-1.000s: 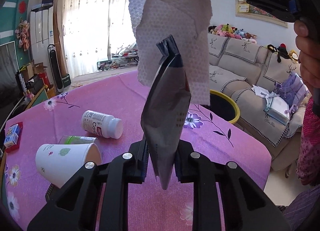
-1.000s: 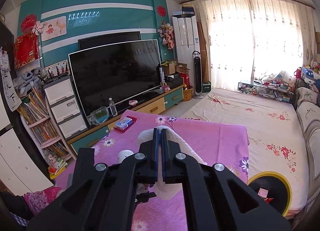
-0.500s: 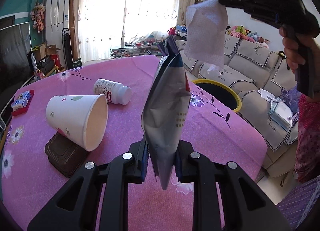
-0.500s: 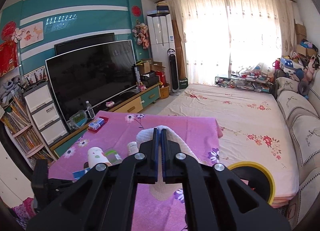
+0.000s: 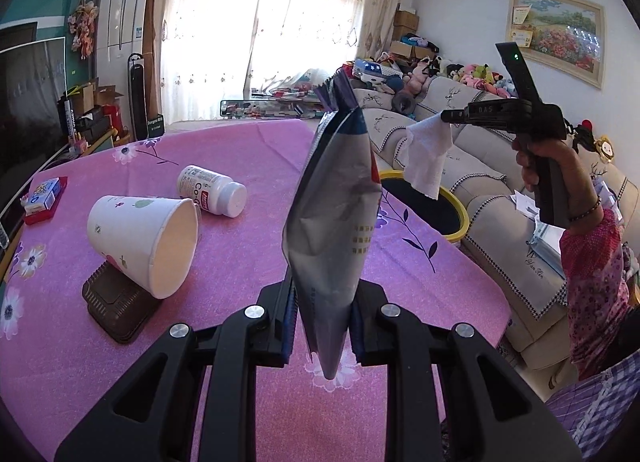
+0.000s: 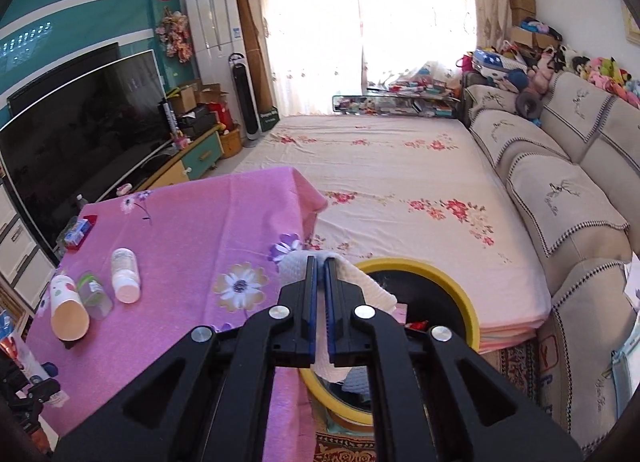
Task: Collect trash
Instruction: 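Carry the tissue over the bin and open the right gripper while the left gripper holds the bag, then carry the silver snack bag over the bin and open the left gripper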
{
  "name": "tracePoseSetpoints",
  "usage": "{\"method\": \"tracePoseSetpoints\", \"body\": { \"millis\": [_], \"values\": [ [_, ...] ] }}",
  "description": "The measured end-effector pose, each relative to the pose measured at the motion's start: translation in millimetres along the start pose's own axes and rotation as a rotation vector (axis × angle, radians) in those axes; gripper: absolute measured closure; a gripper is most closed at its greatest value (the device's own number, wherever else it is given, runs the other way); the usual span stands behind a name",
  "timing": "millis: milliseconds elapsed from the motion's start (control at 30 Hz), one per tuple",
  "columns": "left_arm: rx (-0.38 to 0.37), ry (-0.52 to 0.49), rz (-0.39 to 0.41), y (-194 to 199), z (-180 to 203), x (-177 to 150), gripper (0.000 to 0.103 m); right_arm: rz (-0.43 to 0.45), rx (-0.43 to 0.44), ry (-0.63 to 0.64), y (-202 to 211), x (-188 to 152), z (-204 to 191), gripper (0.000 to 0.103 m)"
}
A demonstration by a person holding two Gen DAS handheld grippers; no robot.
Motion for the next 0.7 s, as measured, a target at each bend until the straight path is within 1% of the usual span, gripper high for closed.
{"method": "tracePoseSetpoints", "body": {
  "millis": [33, 67, 100, 133, 167, 233, 300, 367, 467, 533, 633, 700],
  "values": [
    [-0.002, -0.002, -0.005, -1.7, 2.0, 0.2, 0.081, -0.015, -0.014, -0.006, -6.6, -4.1, 7.5, 0.095],
    [-0.005, -0.004, -0.01, -3.5, 3.9, 1.0, 0.081, -0.026, -0.033, -0.01, -12.7, -7.2, 14.8, 0.084],
    [-0.007, -0.008, -0.014, -5.9, 5.6, 3.0, 0.081, -0.034, -0.061, -0.017, -17.8, -11.1, 23.4, 0.071],
    [-0.008, -0.011, -0.016, -7.1, 7.2, 3.3, 0.081, -0.044, -0.092, -0.02, -22.6, -16.1, 32.1, 0.065],
    [-0.009, -0.013, -0.019, -9.7, 10.1, 4.7, 0.081, -0.058, -0.12, -0.021, -27.1, -21.2, 40.5, 0.061],
    [-0.015, -0.012, -0.026, -13.7, 13.1, 5.4, 0.081, -0.087, -0.145, -0.038, -33.9, -30.5, 54.2, 0.06],
    [-0.018, -0.014, -0.031, -17.2, 16.2, 6.9, 0.081, -0.088, -0.137, -0.068, -32.4, -36.7, 61.9, 0.06],
    [-0.022, -0.018, -0.037, -21.5, 19.6, 8.4, 0.081, -0.061, -0.113, -0.079, -21.6, -41.6, 59.5, 0.06],
    [-0.018, -0.02, -0.047, -28.5, 18.4, 11.2, 0.081, 0.007, -0.076, -0.08, 3.8, -48.4, 48.6, 0.054],
    [-0.005, -0.021, -0.06, -35.9, 15.8, 14.1, 0.081, 0.044, -0.067, -0.079, 21.9, -52.4, 40.8, 0.053],
    [0.035, -0.042, -0.076, -48.7, 17.4, 20.3, 0.081, 0.075, -0.057, -0.098, 42.3, -65.6, 41.1, 0.052],
    [0.036, -0.05, -0.086, -58.3, 22.0, 26.5, 0.081, 0.076, -0.062, -0.125, 50.1, -77.6, 48.2, 0.052]
  ]
}}
Point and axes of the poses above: each gripper's, at about its wrist camera, not at the fingertips, and y roughly against the way its jaws point, z to its right, x to its top, the point moved 9 cm from there along -y, roughly the way its jaws point, and after that the axes turned 3 degrees about -x, right-handed, at the moved point
